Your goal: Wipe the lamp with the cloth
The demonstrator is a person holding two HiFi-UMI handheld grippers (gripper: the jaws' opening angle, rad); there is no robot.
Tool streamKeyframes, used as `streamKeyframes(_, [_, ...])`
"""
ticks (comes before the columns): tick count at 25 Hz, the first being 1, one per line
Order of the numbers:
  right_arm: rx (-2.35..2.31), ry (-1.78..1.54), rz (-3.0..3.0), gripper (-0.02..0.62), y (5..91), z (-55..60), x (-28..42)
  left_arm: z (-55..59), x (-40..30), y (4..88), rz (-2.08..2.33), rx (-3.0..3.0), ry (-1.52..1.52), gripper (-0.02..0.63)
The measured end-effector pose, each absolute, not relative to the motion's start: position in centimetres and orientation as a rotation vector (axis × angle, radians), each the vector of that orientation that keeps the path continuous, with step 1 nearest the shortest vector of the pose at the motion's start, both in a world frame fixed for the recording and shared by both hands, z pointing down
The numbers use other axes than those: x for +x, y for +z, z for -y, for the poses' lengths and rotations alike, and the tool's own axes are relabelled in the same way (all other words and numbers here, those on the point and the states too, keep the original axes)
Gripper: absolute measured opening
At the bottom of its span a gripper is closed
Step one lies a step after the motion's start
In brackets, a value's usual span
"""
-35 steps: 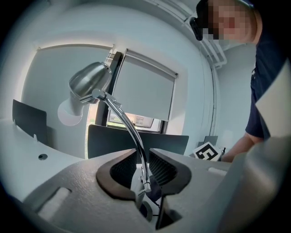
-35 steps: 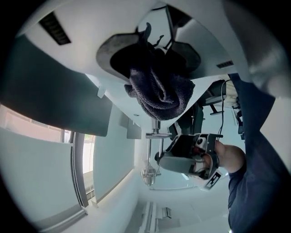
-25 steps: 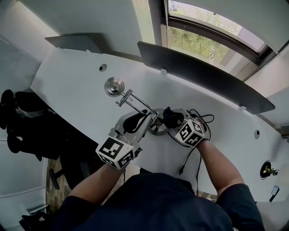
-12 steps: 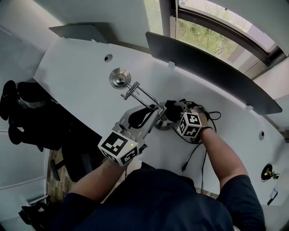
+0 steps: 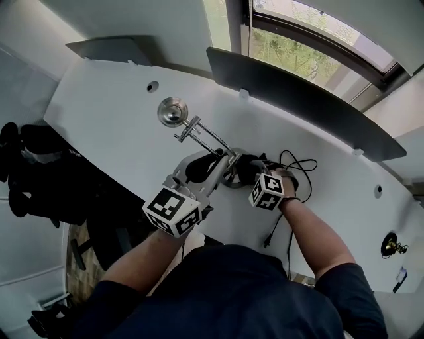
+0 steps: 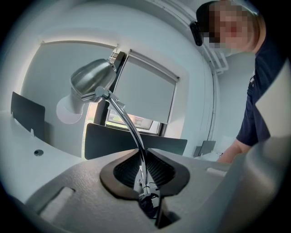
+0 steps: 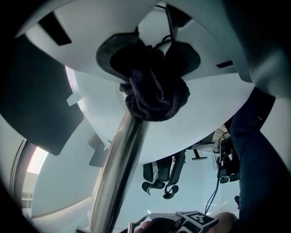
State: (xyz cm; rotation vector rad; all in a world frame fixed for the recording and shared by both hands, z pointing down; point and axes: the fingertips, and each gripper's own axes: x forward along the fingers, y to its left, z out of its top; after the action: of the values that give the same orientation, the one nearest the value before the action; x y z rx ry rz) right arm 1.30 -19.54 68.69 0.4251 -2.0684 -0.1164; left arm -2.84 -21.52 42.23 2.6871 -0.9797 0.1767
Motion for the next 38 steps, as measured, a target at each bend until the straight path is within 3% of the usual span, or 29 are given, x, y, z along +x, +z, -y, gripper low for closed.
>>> streamKeyframes(24, [0.38, -0.023, 1.976, 0.158, 69.3, 14.3, -6.4, 21.4, -2.6, 42.3, 0.887, 2.726, 0.177, 0.054])
streamKeyframes(38, [0.443, -0.063, 1.948, 0.158, 66.6, 17.7, 2.6, 21.3, -2.6, 42.2, 0.891, 2.716, 0.156, 0.051])
